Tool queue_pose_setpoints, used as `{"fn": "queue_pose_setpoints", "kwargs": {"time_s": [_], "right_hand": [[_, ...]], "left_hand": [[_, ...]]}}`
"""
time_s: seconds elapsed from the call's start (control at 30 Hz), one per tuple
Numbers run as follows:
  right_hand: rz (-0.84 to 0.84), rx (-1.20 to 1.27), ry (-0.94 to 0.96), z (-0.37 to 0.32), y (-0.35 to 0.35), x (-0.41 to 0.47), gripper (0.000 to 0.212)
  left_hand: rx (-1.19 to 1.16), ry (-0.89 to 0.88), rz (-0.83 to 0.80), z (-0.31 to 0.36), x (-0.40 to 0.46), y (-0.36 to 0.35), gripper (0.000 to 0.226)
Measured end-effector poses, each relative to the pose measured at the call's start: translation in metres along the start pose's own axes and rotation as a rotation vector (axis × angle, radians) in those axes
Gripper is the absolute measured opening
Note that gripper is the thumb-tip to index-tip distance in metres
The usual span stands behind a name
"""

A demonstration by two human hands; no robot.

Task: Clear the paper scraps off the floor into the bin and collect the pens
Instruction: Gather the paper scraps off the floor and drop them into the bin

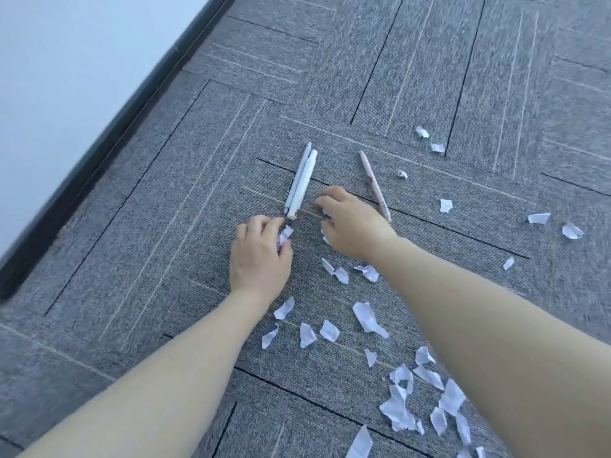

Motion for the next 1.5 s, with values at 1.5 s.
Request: {"fn": "queue_pose_setpoints", "kwargs": {"time_s": [1.5], "right_hand": [[0.161, 0.010, 0.011, -0.029, -0.070, -0.147, 0.064]], "left_hand": [[0.235, -0.232, -0.115, -0.042, -0.067, 0.021, 0.041]]}}
Point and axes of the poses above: each hand's wrist, its own x-axis towards the middle knuckle, its own y-axis out of the back of the hand, z = x × y, the point moved 5 cm from there along x, towards the middle knuckle, and after that the axes turned 3 degrees about -x, right-handed, at the moved point
